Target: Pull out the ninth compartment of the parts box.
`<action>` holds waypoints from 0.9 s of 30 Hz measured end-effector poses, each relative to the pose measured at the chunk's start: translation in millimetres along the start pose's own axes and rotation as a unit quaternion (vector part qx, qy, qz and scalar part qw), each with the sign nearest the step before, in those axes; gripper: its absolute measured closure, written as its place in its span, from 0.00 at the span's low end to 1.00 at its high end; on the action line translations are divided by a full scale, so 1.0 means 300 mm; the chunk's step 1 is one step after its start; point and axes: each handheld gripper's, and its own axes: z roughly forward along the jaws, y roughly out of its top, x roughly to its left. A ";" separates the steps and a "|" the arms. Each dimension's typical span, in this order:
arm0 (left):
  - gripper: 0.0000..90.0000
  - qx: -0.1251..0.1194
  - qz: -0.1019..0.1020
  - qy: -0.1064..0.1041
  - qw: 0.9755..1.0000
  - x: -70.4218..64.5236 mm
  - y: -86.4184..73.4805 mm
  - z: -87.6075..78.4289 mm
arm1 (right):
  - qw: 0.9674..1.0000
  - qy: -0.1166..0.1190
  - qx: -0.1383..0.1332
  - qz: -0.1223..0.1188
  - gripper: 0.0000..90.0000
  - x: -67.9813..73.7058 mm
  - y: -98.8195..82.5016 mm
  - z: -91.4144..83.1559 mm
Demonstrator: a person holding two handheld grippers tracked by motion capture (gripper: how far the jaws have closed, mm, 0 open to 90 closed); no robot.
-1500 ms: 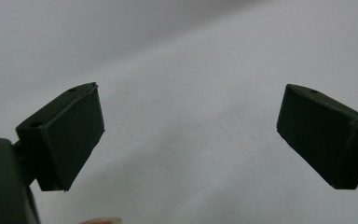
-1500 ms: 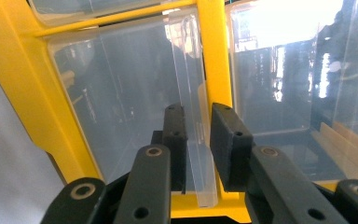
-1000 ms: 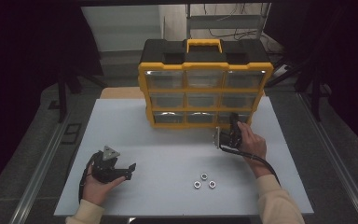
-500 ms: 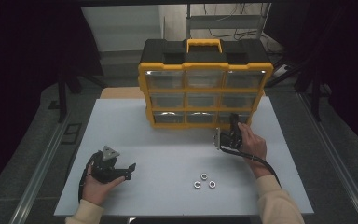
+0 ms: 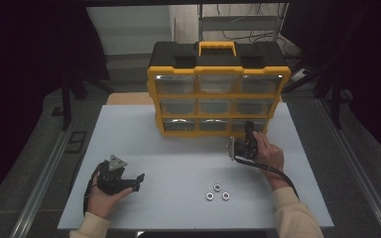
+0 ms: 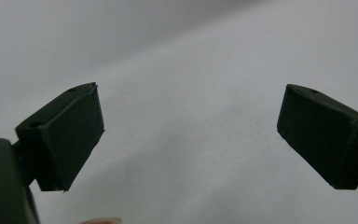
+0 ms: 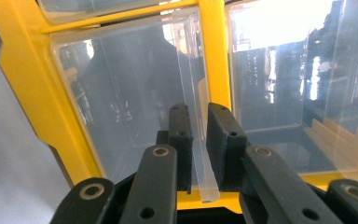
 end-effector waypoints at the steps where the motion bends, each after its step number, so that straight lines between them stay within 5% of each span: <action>1: 0.08 0.000 0.000 0.000 1.000 0.000 0.000 0.000 | 1.000 0.000 0.000 0.000 0.89 0.000 0.000 0.000; 3: 0.08 0.000 0.000 0.000 1.000 -0.001 0.000 0.000 | 1.000 0.021 -0.008 0.002 0.89 -0.003 -0.002 0.002; 4: 0.08 0.000 0.000 0.000 1.000 -0.001 0.000 0.000 | 1.000 0.001 0.000 0.000 0.89 0.000 -0.001 -0.004; 6: 0.08 -0.001 0.000 0.000 1.000 -0.001 0.000 -0.001 | 1.000 0.007 -0.014 0.006 0.88 0.001 -0.005 0.001; 10: 0.08 -0.001 0.001 0.000 1.000 -0.002 0.000 -0.001 | 1.000 -0.001 -0.002 0.002 0.86 -0.001 -0.003 -0.004; 11: 0.08 0.000 0.001 0.000 1.000 -0.002 0.000 0.000 | 1.000 0.021 -0.008 0.005 0.86 -0.006 -0.005 0.001; 18: 0.08 0.000 0.002 0.000 1.000 -0.002 0.000 0.000 | 1.000 0.023 -0.011 0.006 0.85 -0.010 -0.008 0.000; 27: 0.08 0.001 0.002 0.000 1.000 -0.002 0.000 0.000 | 1.000 0.001 -0.008 0.010 0.85 -0.005 -0.013 -0.017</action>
